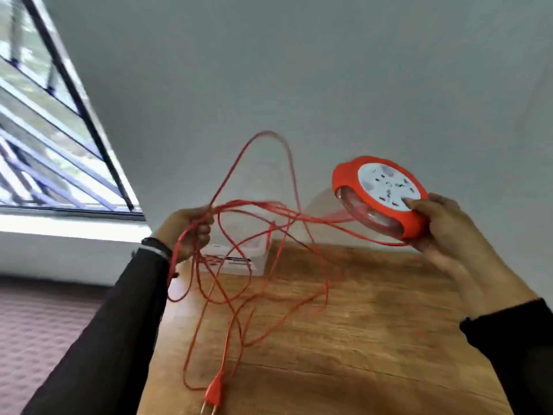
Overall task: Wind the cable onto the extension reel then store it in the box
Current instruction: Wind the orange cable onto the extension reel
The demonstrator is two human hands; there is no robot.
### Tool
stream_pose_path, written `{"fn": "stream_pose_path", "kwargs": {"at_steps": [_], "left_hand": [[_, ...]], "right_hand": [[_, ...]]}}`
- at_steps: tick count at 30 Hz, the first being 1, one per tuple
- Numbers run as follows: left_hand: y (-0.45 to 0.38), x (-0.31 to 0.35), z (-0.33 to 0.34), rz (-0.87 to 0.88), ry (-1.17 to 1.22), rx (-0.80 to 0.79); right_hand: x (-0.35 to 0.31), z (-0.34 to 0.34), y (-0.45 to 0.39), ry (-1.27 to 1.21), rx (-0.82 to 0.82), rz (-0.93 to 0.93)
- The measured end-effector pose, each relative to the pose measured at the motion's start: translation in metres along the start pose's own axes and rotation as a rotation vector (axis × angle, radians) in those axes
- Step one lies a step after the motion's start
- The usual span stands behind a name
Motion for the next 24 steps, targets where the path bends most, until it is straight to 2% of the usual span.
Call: {"fn": "stream_pose_path", "kwargs": {"at_steps": [2,4,8,10,12,13,15,17,20,22,24], "left_hand": [[-0.009,-0.013,-0.038,-0.018,-0.110,0.275],[-0.018,-0.030,-0.065,-0.045,-0.223,0.442],[-0.018,-0.035,-0.120,0.025,-0.352,0.683],[-0.012,-0.030,-0.135,0.038,-0.518,0.807],[0.002,-0.026,-0.115,0.099,-0.715,0.840],[0.012,-0.025,-0.093,0.189,-0.828,0.837],[0.034,-0.039,-0.035,0.440,-1.058,0.741],[0.049,-0.089,0.030,0.563,-1.269,0.458],[0.054,-0.199,0.092,0.445,-1.642,-0.014],[0.055,-0.255,0.102,0.428,-1.766,-0.183],[0.053,-0.281,0.098,0.467,-1.833,-0.243]], "right_hand": [[0.012,0.017,0.001,-0.014,-0.008,0.002],[0.023,0.020,0.001,-0.013,0.039,0.001],[0.050,0.013,0.003,0.088,0.094,0.041],[0.062,0.005,0.004,0.131,0.111,0.075],[0.076,-0.003,0.006,0.133,0.110,0.123],[0.084,-0.006,0.007,0.120,0.106,0.151],[0.102,-0.010,0.010,0.094,0.096,0.203],[0.122,-0.015,0.014,0.104,0.101,0.248],[0.153,-0.019,0.024,0.131,0.103,0.331],[0.169,-0.021,0.030,0.141,0.099,0.368],[0.181,-0.024,0.036,0.127,0.115,0.397]]}}
Point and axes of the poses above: each hand's wrist, its own y-axis away from the middle knuckle, its own z-axis out of the palm, x = y × z, the point moved 8 cm from there along -y, towards the middle knuckle, and after that the axes turned 4 degrees about -z, right-handed, at the moved point
